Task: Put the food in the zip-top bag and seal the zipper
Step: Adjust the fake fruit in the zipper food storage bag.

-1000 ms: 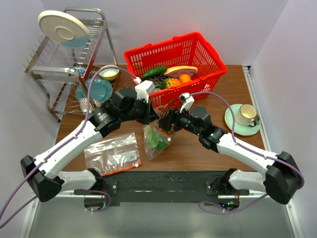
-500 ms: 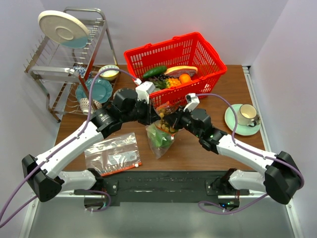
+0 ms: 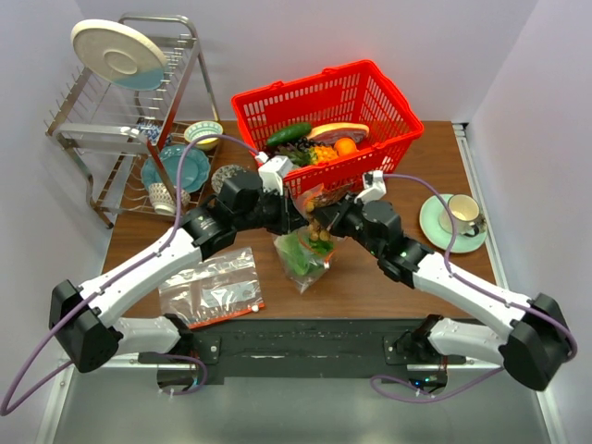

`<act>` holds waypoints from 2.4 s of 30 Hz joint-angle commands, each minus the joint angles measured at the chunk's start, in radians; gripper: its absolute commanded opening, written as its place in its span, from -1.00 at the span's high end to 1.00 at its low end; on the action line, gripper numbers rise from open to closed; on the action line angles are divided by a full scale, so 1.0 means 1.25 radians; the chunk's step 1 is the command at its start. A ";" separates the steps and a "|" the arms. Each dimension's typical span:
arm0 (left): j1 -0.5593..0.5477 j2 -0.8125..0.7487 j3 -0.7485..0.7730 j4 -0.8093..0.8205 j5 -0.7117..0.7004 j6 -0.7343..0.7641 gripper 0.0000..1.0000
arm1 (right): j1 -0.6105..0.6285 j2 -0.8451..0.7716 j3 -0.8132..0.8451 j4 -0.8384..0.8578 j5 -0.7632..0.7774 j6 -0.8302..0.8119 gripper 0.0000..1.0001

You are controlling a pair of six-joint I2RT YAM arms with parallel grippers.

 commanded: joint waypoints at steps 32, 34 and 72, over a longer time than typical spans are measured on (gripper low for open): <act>-0.014 -0.012 0.025 0.076 0.063 -0.020 1.00 | 0.018 0.131 0.061 0.141 0.037 0.181 -0.07; -0.013 -0.017 0.018 0.070 0.047 -0.014 1.00 | 0.017 0.105 0.083 0.048 0.050 0.130 -0.06; -0.012 -0.039 0.089 -0.053 -0.025 0.081 1.00 | 0.017 0.124 0.575 -0.657 -0.086 -0.572 0.15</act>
